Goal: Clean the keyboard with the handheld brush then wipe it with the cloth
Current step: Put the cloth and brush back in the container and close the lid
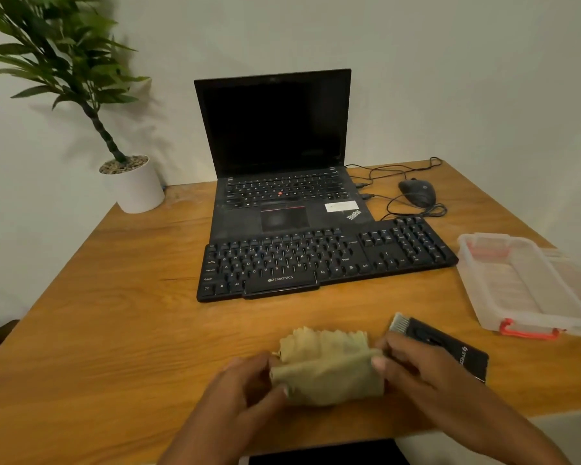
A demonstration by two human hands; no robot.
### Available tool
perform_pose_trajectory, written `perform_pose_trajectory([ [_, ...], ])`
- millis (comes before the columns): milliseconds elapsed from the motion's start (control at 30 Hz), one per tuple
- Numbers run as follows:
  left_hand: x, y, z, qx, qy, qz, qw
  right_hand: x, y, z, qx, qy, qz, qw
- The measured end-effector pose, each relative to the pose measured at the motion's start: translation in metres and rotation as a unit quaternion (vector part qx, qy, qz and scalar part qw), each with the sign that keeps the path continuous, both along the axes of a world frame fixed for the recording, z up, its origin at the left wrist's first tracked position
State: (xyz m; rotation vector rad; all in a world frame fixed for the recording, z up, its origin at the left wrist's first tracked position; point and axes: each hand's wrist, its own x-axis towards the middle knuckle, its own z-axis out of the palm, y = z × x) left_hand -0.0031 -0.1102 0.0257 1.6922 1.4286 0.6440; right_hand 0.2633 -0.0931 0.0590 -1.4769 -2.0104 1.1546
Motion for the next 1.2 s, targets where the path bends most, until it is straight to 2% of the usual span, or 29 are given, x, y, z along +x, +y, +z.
perform_pose_trajectory([
  [167, 0.019, 0.013, 0.001, 0.096, 0.067, 0.080, 0.990, -0.030, 0.009, -0.004, 0.158, -0.142, -0.121, 0.970],
  [333, 0.037, 0.023, -0.002, 0.167, 0.179, 0.147, 0.958, -0.041, 0.011, -0.011, 0.188, -0.244, -0.161, 0.938],
  [467, 0.042, 0.024, -0.009, 0.181, 0.229, 0.183, 0.939, -0.046, 0.010, -0.017, 0.209, -0.295, -0.137, 0.922],
  [567, 0.040, 0.024, -0.011, 0.201, 0.214, 0.213, 0.932, -0.043, 0.010, -0.021, 0.233, -0.277, -0.154, 0.919],
  [667, 0.037, 0.022, -0.009, 0.266, 0.179, 0.215, 0.922, -0.040, 0.012, -0.026, 0.285, -0.206, -0.175, 0.919],
  [733, 0.034, 0.018, -0.005, 0.316, 0.167, 0.166, 0.919, -0.037, 0.012, -0.023, 0.338, -0.140, -0.141, 0.920],
  [800, 0.031, 0.012, -0.007, 0.338, 0.176, 0.069, 0.922, -0.034, 0.010, -0.018, 0.320, -0.129, -0.044, 0.937],
  [867, 0.028, 0.007, -0.014, 0.315, 0.195, -0.009, 0.929, -0.031, 0.007, -0.012, 0.222, -0.167, 0.052, 0.959],
  [933, 0.024, 0.004, -0.022, 0.273, 0.186, -0.022, 0.944, -0.026, 0.008, -0.014, 0.186, -0.201, 0.085, 0.958],
  [1100, 0.020, 0.011, -0.024, 0.254, 0.182, 0.003, 0.950, -0.028, 0.003, -0.029, 0.270, -0.187, 0.067, 0.942],
  [1200, 0.024, 0.018, -0.020, 0.279, 0.191, 0.026, 0.941, -0.028, 0.000, -0.028, 0.259, -0.139, 0.024, 0.955],
])
